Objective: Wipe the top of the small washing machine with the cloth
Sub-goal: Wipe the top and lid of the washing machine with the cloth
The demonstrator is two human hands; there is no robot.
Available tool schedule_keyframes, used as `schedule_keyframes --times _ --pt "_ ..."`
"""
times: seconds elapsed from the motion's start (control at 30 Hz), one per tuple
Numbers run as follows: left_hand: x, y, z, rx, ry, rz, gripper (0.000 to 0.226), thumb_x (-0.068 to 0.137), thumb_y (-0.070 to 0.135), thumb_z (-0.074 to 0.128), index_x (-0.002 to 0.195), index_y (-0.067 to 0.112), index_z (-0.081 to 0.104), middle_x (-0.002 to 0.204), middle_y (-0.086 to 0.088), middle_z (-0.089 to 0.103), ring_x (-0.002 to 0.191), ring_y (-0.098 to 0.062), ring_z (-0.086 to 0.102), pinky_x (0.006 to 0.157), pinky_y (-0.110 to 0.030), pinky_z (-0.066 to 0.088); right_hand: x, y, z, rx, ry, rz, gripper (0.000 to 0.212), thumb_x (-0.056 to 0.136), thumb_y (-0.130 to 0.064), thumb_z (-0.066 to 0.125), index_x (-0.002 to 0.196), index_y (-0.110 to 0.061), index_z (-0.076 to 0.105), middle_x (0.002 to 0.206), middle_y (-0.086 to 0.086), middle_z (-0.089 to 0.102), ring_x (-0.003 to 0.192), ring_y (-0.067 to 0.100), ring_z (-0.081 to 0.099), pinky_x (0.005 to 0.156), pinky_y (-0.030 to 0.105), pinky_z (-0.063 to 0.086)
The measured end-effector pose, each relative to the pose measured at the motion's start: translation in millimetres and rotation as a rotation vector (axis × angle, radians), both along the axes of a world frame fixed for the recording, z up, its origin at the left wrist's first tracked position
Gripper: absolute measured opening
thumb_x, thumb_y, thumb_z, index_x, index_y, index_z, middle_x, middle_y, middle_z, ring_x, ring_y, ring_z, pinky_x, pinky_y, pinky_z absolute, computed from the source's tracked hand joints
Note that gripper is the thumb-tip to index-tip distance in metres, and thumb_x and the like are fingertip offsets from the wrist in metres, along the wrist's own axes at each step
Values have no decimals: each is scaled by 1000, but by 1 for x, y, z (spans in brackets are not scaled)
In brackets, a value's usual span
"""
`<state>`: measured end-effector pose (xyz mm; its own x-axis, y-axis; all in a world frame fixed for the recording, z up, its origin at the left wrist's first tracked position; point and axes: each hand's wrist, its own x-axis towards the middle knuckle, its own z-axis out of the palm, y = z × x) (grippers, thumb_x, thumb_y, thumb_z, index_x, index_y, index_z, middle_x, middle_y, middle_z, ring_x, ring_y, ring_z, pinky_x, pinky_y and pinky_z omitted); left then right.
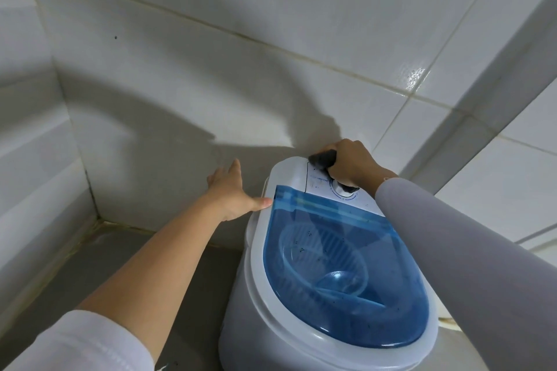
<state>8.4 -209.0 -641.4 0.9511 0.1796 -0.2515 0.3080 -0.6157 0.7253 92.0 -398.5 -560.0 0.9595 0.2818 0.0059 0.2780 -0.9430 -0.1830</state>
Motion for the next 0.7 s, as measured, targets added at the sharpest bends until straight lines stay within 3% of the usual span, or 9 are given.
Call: schedule_keyframes --times 0.07,0.13,0.27,0.37,0.47,0.7 --pt "0 -1 0 -3 3 0 112 79 47 71 154 21 -7 163 -7 -6 150 -27 -6 120 -45 11 -4 -3 -1 1 -18 38 33 78 1 50 103 -12 68 96 14 67 98 33 59 78 36 51" --pt "1 -1 1 -3 3 0 111 79 46 71 154 21 -7 163 -7 -6 150 -27 -6 120 -45 12 -7 -5 0 -6 -25 75 44 77 4 48 111 -16 67 110 12 67 104 32 58 86 37 50" --pt "2 -1 1 8 3 -4 112 79 46 72 154 21 -8 163 -7 -6 150 -27 -6 120 -45 11 -11 -10 -2 -29 -47 174 54 81 8 46 120 -25 63 125 4 63 116 27 52 95 28 41" --pt "3 0 1 24 6 -3 113 78 47 72 154 20 -7 163 -7 -4 150 -27 -5 121 -45 11 -10 -14 -7 -54 -48 259 57 77 9 49 116 -28 65 122 1 65 113 25 55 95 26 42" --pt "4 0 1 30 7 5 114 78 47 72 154 20 -7 163 -7 -5 150 -27 -5 121 -46 11 -16 -16 -9 -89 -78 370 47 78 2 58 113 -28 67 113 2 68 104 24 60 87 23 44" --pt "-1 -3 -1 83 -38 30 113 78 49 71 154 19 -8 163 -8 -4 150 -27 -8 121 -47 11 -38 -28 -5 -157 -44 500 51 75 8 52 113 -22 67 113 1 69 102 22 62 91 30 47"
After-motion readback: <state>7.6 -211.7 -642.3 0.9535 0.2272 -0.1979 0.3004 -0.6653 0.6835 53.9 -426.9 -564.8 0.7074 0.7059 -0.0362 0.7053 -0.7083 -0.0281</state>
